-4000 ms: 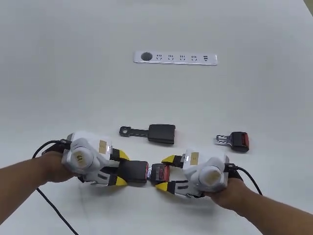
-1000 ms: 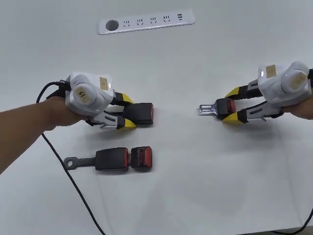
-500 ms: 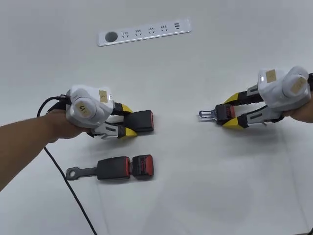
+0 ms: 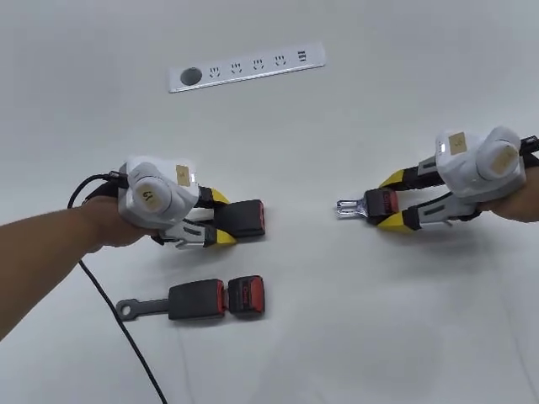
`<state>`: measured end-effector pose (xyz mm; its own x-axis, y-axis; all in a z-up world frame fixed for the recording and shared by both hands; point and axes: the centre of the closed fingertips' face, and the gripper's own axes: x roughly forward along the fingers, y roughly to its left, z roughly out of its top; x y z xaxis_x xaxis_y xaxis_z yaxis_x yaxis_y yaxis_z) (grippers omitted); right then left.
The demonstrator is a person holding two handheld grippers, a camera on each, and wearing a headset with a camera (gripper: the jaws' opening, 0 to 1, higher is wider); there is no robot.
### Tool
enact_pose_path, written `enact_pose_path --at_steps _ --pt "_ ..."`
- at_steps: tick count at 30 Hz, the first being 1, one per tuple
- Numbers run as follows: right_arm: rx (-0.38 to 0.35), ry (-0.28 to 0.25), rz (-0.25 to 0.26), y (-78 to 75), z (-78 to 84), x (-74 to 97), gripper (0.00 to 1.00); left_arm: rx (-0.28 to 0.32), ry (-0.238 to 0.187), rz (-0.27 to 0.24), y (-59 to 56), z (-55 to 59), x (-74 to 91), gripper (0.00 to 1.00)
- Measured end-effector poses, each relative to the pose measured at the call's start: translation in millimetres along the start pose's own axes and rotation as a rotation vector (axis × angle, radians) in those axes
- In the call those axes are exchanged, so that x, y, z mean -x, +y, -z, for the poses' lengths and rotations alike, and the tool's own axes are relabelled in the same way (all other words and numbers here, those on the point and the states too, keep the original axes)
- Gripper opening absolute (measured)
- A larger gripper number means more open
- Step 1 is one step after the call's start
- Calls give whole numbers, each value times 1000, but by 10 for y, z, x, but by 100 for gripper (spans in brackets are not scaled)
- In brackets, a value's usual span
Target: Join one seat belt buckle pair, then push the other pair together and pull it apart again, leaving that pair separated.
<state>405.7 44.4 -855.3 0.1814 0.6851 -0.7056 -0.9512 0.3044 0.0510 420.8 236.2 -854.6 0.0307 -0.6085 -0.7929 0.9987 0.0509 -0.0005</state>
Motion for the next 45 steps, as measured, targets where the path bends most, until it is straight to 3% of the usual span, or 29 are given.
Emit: enact_pose_path --at_steps 28,45 --pt "0 -69 -24 187 -549 -597 35 5 10 -4 -19 11 9 34" --pt "33 -40 -50 280 -781 -811 35 3 19 -4 -32 2 10 34"
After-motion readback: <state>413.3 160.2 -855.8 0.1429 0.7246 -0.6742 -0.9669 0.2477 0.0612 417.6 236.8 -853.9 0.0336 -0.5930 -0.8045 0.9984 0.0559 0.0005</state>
